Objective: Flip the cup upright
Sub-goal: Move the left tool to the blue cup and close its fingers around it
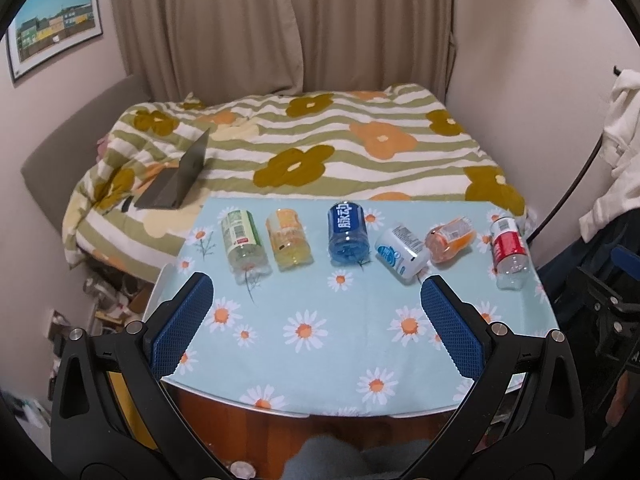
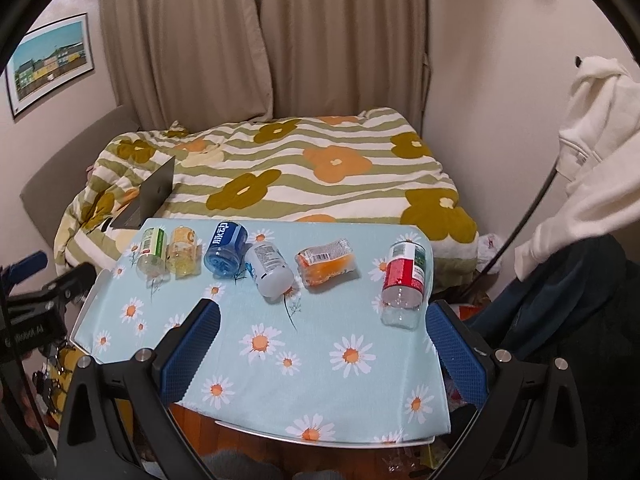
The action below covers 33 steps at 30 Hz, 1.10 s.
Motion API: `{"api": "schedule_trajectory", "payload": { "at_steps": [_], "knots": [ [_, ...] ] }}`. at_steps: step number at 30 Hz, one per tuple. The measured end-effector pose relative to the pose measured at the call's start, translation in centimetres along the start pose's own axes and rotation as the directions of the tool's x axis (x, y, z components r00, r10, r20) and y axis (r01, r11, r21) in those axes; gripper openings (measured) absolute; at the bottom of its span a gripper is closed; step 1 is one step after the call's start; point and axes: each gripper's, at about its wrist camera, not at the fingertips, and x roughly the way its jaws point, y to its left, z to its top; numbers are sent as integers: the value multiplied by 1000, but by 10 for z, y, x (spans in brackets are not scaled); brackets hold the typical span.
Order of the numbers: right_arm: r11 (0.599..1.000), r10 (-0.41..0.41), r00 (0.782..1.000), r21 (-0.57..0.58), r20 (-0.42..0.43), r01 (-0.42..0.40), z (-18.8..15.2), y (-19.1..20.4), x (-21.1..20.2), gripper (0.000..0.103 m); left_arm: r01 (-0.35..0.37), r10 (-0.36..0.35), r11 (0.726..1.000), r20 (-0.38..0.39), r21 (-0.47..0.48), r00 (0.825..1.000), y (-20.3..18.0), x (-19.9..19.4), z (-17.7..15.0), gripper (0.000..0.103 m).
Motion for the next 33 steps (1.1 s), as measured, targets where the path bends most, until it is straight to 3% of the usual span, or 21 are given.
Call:
{"api": "schedule_trajectory", "payload": {
  "at_steps": [6, 14, 22, 33],
  "knots": [
    [1000, 15, 998, 21, -56, -14, 4, -3, 24, 103, 37, -36, 999, -64, 10, 997, 1, 34, 21, 103],
    [995, -43, 988, 79, -146, 55, 13, 1, 70, 103, 129, -116, 989, -159, 73, 980, 2, 120, 57, 103],
    [980, -87, 971, 154, -222, 123, 22, -4, 113, 103, 220, -181, 971, -313, 94, 932, -11, 224, 74, 103],
    [970, -112, 948, 174, -297, 169, 26, -16, 160, 103, 275, -193, 955, -465, 115, 864, -35, 307, 70, 103]
  ]
}}
